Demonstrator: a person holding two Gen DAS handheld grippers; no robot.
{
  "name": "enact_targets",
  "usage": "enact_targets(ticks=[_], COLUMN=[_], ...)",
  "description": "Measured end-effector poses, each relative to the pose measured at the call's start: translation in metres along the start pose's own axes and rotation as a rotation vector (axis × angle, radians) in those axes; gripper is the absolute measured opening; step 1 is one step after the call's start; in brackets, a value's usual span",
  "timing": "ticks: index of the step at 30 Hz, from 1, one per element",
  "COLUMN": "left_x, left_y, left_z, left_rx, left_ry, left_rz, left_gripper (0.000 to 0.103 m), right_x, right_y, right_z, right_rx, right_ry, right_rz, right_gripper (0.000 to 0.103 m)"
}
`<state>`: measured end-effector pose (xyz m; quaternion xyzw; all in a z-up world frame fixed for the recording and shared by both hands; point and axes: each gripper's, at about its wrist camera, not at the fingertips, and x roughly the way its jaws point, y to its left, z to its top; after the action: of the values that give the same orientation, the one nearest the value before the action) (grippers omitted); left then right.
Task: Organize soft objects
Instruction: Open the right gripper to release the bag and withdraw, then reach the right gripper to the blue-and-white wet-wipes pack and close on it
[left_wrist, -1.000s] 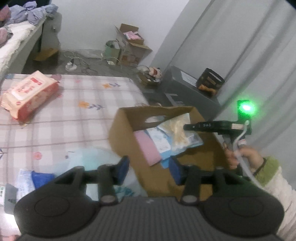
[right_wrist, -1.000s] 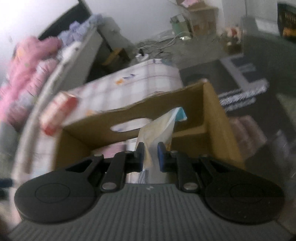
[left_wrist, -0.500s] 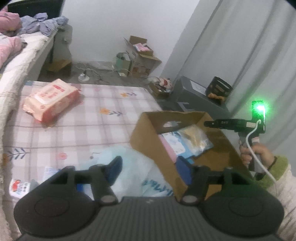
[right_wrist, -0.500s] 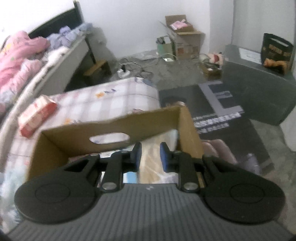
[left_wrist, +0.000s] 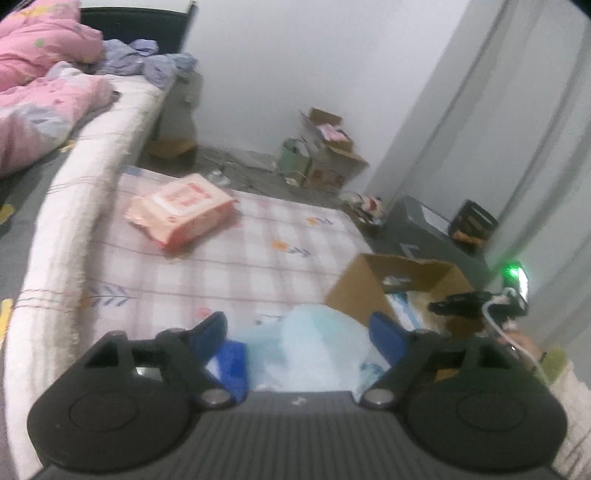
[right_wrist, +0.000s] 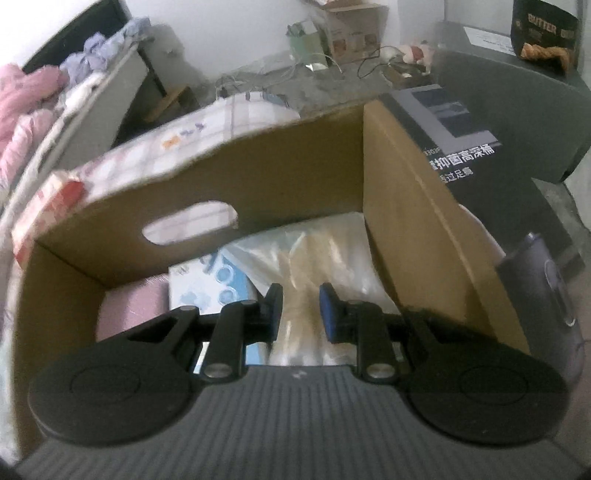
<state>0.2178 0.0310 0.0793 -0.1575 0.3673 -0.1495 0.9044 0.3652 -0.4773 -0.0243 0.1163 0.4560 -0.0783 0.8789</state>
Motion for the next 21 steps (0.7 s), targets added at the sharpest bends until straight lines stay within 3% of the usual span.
enact_targets(ticks=[6, 15, 21], left_x=[-0.019, -0.058, -0.075], left_y=[0.036, 0.078, 0.090], left_z=[-0.010, -0.033, -0.053], left_rx=[-0.057, -0.090, -0.094], left_ry=[-0.072, -0.113, -0.088], left_rz=[0.073, 0.098, 0.085], left_gripper=[0.089, 0.089, 0.092], right_x=[-0.003, -0.121, -0.164], right_y=[-0.005, 0.047, 0.104], right_z=[-0.005, -0.026, -0.062], right_rx=[0.068, 0.062, 0.005], right_ry=[0.039, -0.105, -0.058], right_rz=[0.003, 0.215, 0.375], right_gripper=[0.021, 0.024, 0.029])
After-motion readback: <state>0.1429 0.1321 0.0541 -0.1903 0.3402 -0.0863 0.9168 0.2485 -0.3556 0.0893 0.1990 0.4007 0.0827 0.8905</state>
